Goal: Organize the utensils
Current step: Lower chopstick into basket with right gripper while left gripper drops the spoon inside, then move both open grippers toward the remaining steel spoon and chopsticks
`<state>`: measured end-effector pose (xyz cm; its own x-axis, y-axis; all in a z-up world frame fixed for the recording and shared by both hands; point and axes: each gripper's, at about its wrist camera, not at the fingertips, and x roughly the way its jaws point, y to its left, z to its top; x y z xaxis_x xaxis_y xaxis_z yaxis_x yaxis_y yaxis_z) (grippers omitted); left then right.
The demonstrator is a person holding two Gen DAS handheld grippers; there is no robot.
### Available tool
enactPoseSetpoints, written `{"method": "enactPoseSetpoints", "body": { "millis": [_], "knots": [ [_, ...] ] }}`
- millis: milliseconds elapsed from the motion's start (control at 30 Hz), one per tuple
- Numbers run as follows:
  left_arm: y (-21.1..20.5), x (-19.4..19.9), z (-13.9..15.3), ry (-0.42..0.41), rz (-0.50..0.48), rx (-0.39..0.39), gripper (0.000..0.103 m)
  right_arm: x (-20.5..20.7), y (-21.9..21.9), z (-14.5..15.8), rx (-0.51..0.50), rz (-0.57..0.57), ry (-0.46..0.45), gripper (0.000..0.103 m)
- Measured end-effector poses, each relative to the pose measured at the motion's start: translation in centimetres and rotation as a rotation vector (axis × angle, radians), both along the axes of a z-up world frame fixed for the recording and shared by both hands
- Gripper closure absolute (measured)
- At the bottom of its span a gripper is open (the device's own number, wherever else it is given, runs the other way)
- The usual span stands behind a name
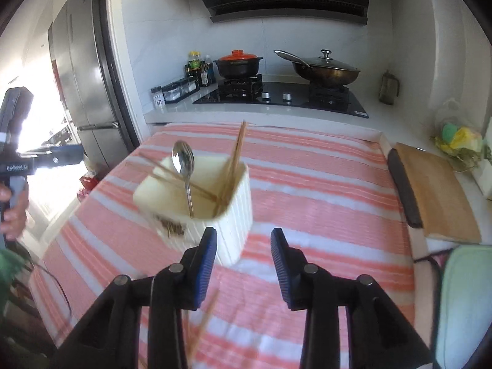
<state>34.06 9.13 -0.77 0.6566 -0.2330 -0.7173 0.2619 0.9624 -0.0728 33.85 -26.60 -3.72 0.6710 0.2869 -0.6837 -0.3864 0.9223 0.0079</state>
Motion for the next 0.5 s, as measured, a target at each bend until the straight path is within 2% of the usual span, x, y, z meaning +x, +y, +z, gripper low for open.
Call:
{"method": "enactPoseSetpoints", "body": {
  "millis": [67, 167, 267, 333, 500],
  "knots": [
    [1.5, -4.0, -2.1, 0.042, 0.014, 0.039, 0.015, -4.5, -2.4, -2.0, -0.045, -0.045, -0.005, 0.066],
    [2.7, -8.4, -5.6, 0.117, 0.062, 0.036, 0.015, -10.3, -5.0, -6.0, -0.055, -0.136, 0.028, 0.066],
    [2.0, -11.5, -8.6, 0.149, 0.068, -0.039, 0.015, -14.3, -6.0, -9.5, 0.006, -0.197, 0.091, 0.066],
    [0.8, -12.5, -10.5, 0.171, 0.059, -0.096, 0.016, -15.8, -5.2, -10.7, 0.011, -0.207, 0.099, 0.066],
    [-3.3, -13.2, -13.2, 0.22, -0.005, -0.22, 0.022, -16.7, -1.1, -10.7, 0.104, -0.132, 0.117, 0.066]
  ]
}}
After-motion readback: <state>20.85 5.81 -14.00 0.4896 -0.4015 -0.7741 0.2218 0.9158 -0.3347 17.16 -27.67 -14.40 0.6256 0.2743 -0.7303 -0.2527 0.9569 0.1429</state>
